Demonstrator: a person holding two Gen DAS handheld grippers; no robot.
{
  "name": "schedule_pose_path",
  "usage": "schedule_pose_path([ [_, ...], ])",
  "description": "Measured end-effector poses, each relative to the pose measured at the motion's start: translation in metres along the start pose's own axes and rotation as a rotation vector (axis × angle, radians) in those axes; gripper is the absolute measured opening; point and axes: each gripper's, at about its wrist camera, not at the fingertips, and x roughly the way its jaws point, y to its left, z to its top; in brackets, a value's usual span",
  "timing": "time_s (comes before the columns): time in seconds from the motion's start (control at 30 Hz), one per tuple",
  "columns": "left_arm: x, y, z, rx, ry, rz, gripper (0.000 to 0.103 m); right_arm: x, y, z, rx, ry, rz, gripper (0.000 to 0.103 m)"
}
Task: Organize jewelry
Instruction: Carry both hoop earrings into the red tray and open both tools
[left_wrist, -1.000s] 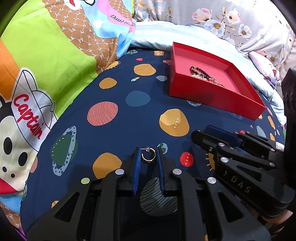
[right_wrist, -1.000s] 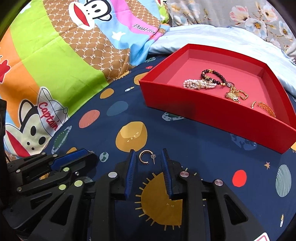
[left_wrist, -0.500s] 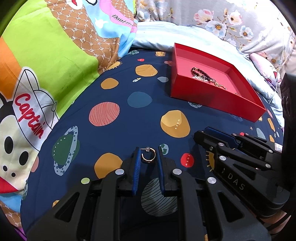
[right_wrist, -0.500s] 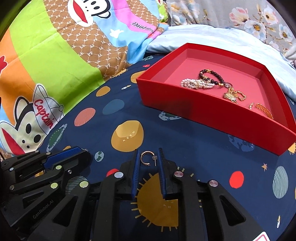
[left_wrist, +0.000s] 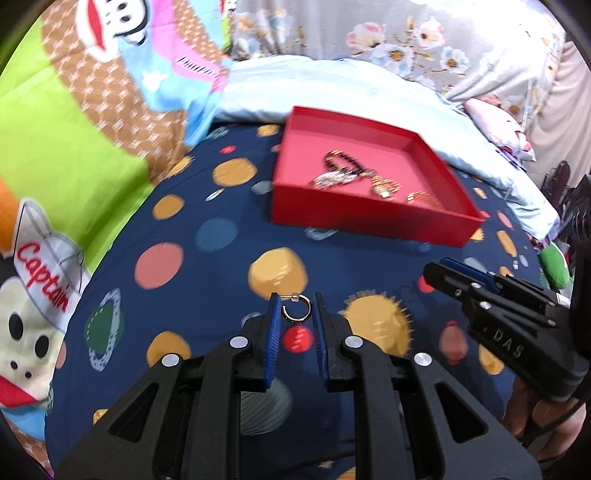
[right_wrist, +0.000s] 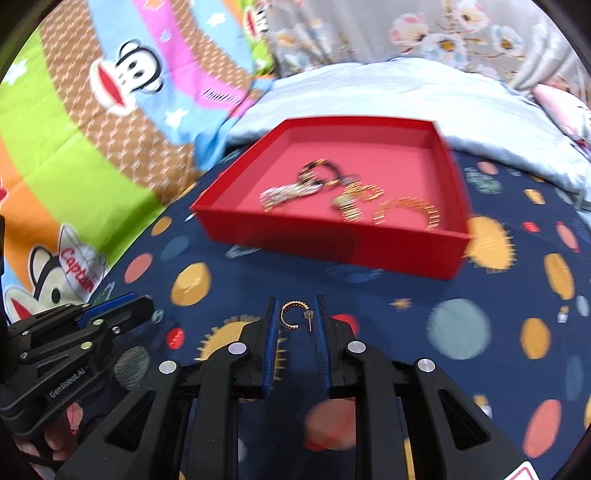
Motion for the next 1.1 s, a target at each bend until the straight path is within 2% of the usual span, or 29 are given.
schedule_pose_path([
  [0.2, -0.008, -0.022, 0.024, 0.037, -0.024, -0.044, 0.016, -0.03, -0.033, 0.018, 0.038, -0.064, -0.048, 0.017],
  [0.47, -0.014, -0.046, 0.082, 0.075, -0.083, -0.098, 0.017, -0.049, -0.064, 0.064, 0.07, -0.141, -0.064, 0.017],
  [0.67, 0.002, -0.056, 0.132, 0.085, -0.121, -0.102, 0.017, -0.034, -0.079, 0.102, 0.076, -0.174, -0.098, 0.017],
  [0.8, 0.02, -0.057, 0.164, 0.08, -0.136, -0.107, 0.017, -0.022, -0.093, 0.13, 0.118, -0.193, -0.087, 0.017],
  [0.9, 0.036, -0.057, 0.183, 0.076, -0.145, -0.1, 0.017, -0.008, -0.094, 0.144, 0.111, -0.189, -0.096, 0.017],
  [1.1, 0.074, -0.056, 0.205, 0.077, -0.111, -0.093, 0.017, 0.029, -0.1, 0.158, 0.126, -0.143, -0.075, 0.017],
])
